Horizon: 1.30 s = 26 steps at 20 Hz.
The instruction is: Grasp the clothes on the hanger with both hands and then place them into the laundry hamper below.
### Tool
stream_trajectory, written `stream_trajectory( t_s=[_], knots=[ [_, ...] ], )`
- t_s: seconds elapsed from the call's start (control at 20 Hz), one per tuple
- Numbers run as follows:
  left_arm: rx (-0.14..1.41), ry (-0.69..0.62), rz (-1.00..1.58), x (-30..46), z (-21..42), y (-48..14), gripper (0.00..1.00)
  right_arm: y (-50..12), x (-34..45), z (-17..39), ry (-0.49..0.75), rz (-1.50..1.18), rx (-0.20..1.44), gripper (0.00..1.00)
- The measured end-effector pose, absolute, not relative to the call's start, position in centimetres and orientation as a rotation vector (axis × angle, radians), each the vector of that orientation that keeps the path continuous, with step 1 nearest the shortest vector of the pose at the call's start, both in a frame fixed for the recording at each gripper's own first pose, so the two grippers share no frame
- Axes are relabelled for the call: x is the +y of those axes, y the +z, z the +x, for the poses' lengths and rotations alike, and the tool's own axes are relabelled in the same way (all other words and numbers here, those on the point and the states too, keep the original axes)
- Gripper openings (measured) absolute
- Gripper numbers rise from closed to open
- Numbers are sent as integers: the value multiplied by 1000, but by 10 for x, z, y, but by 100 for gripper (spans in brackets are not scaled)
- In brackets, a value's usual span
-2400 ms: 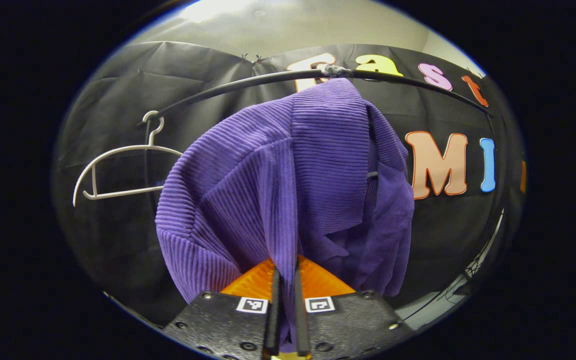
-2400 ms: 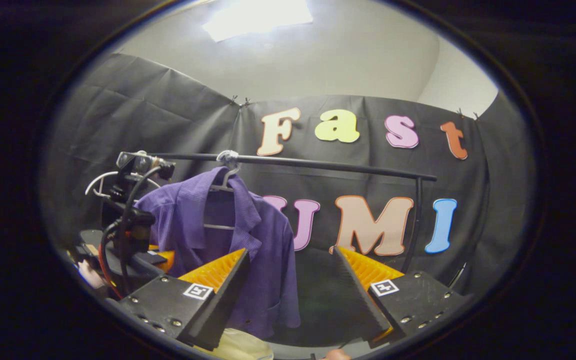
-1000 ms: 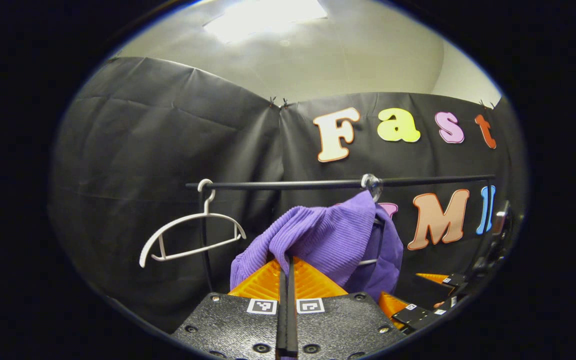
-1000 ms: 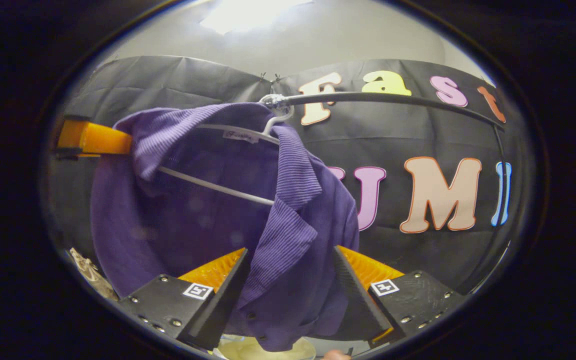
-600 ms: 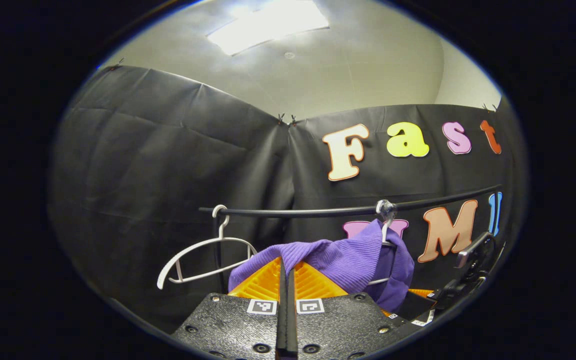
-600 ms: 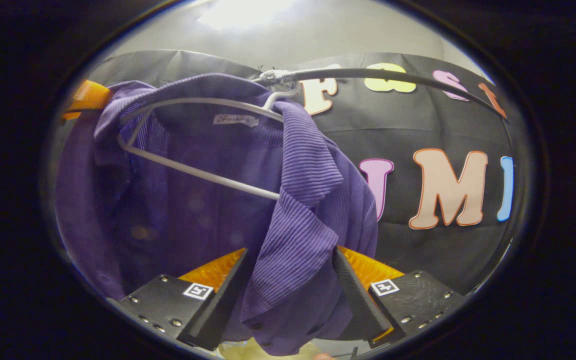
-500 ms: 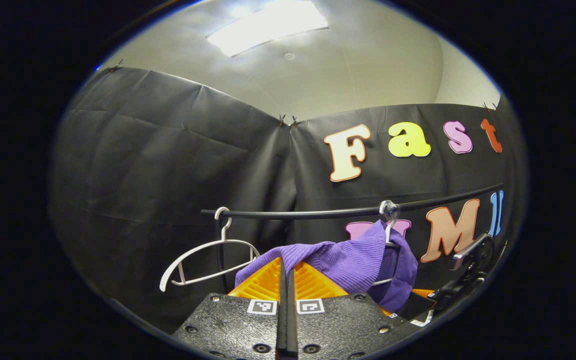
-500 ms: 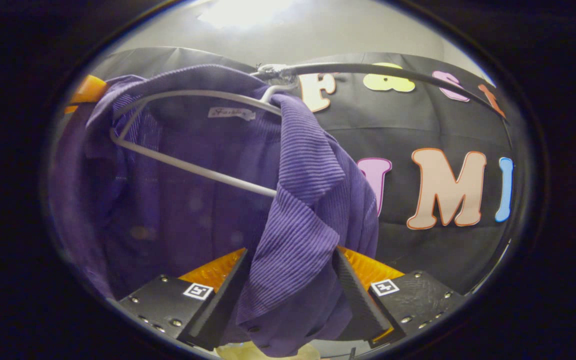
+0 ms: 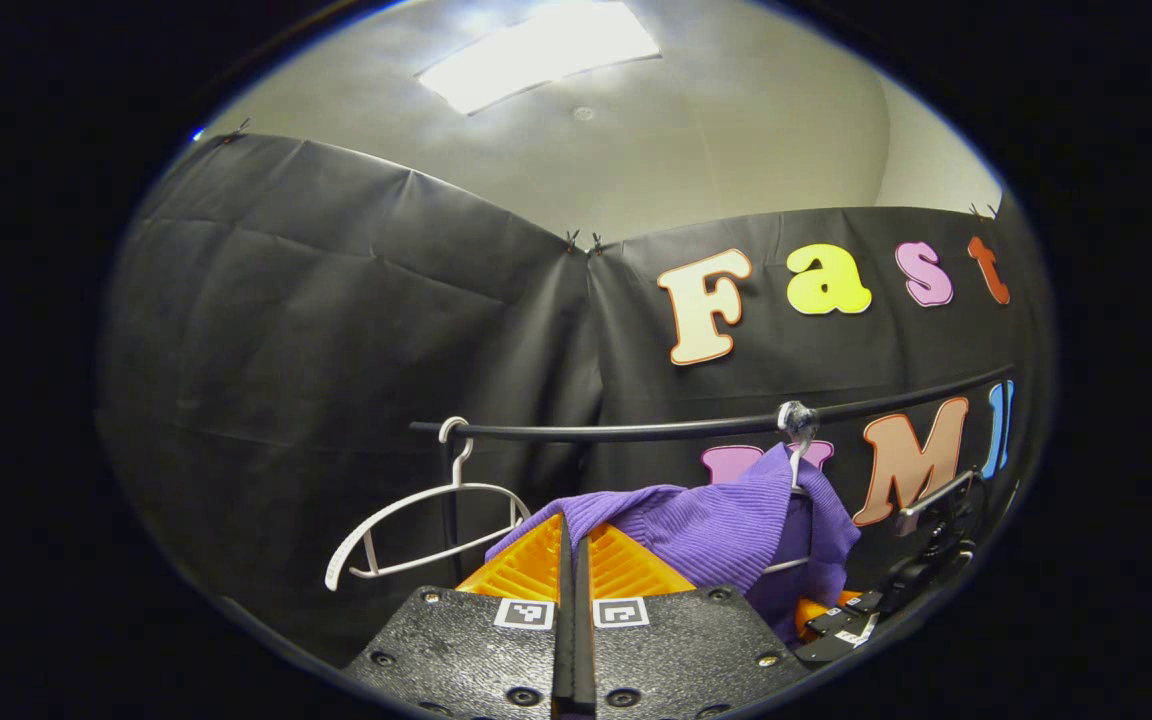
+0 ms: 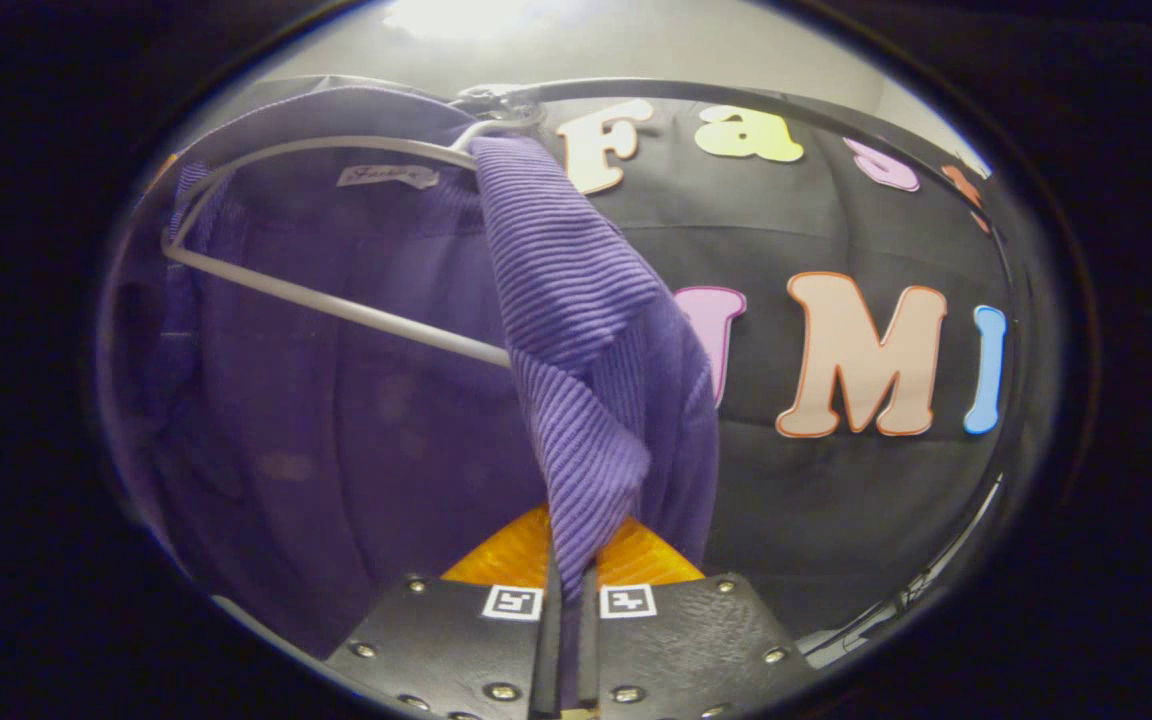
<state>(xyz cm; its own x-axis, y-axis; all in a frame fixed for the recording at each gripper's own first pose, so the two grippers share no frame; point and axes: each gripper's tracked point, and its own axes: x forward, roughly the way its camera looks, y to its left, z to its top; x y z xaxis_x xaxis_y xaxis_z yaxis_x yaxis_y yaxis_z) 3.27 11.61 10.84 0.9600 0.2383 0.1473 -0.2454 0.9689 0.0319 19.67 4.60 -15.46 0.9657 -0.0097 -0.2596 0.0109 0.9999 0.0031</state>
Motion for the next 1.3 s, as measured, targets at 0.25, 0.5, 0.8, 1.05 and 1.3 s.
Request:
stream_trajectory(
  t_s=[0.25,0.5,0.8,1.05,1.3],
  knots=[
    [-155,256,49,124,37,113,0,-146,19,194,-87,14,267,13],
    [-172,268,44,135,41,118,0,-124,-8,200,-139,-35,214,11],
    [-200,270,35,142,47,129,2,-104,-32,212,-169,-70,162,12],
    [-209,266,15,147,53,134,2,-89,-45,228,-192,-83,130,4],
    [-224,259,0,159,63,145,0,-65,-57,247,-207,-120,75,4]
  ],
)
